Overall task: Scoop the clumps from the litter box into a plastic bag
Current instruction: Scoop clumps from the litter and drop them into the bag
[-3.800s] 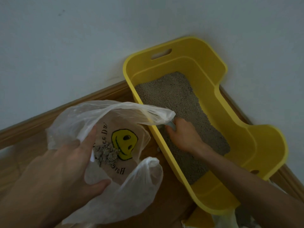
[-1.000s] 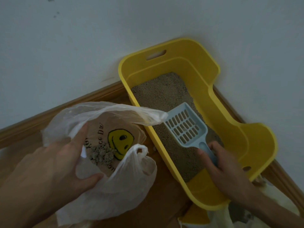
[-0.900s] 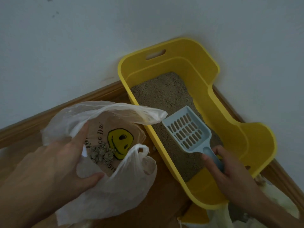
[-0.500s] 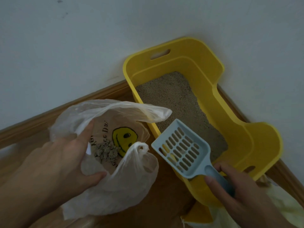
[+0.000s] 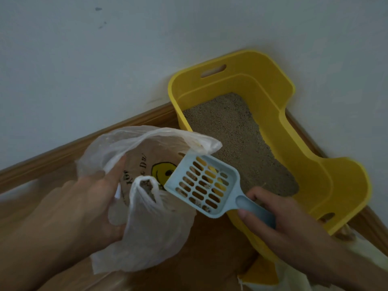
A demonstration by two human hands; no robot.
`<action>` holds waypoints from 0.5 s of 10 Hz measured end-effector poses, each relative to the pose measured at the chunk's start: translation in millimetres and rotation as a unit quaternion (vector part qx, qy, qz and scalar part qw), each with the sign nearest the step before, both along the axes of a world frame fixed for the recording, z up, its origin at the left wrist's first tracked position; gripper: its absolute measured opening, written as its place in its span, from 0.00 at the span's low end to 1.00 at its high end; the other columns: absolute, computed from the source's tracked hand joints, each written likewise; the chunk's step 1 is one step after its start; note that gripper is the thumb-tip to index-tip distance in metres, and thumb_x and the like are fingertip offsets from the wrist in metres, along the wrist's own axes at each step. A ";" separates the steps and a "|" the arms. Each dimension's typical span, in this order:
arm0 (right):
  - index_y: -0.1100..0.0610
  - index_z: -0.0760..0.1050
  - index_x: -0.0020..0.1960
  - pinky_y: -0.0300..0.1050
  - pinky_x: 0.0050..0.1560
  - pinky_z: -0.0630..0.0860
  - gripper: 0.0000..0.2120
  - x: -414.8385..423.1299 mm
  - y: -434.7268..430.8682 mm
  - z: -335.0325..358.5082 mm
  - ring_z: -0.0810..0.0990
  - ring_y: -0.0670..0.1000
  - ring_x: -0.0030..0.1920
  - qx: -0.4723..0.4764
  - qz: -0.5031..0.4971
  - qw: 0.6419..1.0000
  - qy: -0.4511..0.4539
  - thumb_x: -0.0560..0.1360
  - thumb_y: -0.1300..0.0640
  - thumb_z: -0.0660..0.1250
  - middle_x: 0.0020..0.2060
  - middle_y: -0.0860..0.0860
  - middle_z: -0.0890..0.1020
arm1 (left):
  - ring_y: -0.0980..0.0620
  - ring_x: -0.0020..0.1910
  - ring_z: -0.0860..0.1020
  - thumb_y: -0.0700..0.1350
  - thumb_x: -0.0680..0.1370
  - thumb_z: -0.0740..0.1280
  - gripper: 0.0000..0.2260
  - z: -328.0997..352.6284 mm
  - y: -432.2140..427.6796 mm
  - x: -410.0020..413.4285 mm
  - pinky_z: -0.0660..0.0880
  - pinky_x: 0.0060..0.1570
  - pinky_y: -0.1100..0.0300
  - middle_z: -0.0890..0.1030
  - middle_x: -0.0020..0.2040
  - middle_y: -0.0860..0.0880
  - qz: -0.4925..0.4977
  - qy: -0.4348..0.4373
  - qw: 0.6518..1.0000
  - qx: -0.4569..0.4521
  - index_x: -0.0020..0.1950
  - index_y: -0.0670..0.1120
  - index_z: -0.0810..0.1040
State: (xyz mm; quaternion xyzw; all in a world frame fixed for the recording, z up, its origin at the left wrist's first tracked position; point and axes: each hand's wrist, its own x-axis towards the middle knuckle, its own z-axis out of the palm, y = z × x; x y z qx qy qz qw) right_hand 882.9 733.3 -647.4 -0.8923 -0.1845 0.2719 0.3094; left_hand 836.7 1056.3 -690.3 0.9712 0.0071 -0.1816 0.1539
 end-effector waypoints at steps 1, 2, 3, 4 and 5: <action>0.47 0.72 0.43 0.42 0.27 0.69 0.16 8.2 5.3 -1.6 0.75 0.53 0.31 -0.001 0.006 1.000 -0.012 0.71 0.35 0.57 0.36 0.49 0.79 | 0.47 0.44 0.79 0.75 0.51 0.57 0.53 10.6 -6.1 3.4 0.79 0.42 0.50 0.77 0.44 0.56 0.007 0.016 1.000 0.018 0.59 0.72 0.19; 0.49 0.73 0.43 0.40 0.24 0.68 0.13 20.7 10.9 1.1 0.74 0.48 0.26 0.007 0.001 1.000 -0.014 0.74 0.39 0.60 0.34 0.51 0.78 | 0.53 0.38 0.78 0.69 0.57 0.69 0.55 13.6 -6.5 3.1 0.71 0.32 0.64 0.80 0.41 0.55 0.028 0.015 0.999 0.024 0.73 0.65 0.36; 0.50 0.73 0.43 0.41 0.23 0.69 0.11 33.1 19.2 4.2 0.74 0.48 0.25 -0.005 0.018 0.999 -0.027 0.77 0.43 0.62 0.31 0.52 0.78 | 0.57 0.36 0.73 0.62 0.62 0.73 0.52 27.8 -11.7 9.4 0.61 0.29 0.72 0.78 0.39 0.55 0.031 0.013 0.994 0.102 0.76 0.54 0.46; 0.47 0.71 0.42 0.41 0.24 0.66 0.10 41.1 31.5 6.1 0.73 0.48 0.27 -0.044 0.047 0.995 -0.081 0.76 0.42 0.60 0.29 0.49 0.76 | 0.56 0.37 0.76 0.61 0.62 0.73 0.50 26.0 -7.5 9.8 0.65 0.30 0.71 0.80 0.41 0.54 0.041 0.041 0.995 0.078 0.76 0.55 0.48; 0.46 0.69 0.41 0.38 0.25 0.62 0.11 45.2 44.3 7.6 0.71 0.47 0.27 -0.094 0.091 0.982 -0.134 0.78 0.41 0.60 0.28 0.46 0.72 | 0.57 0.40 0.77 0.69 0.58 0.68 0.54 24.9 -2.2 12.6 0.72 0.34 0.65 0.79 0.42 0.58 0.027 0.041 0.994 0.093 0.76 0.60 0.41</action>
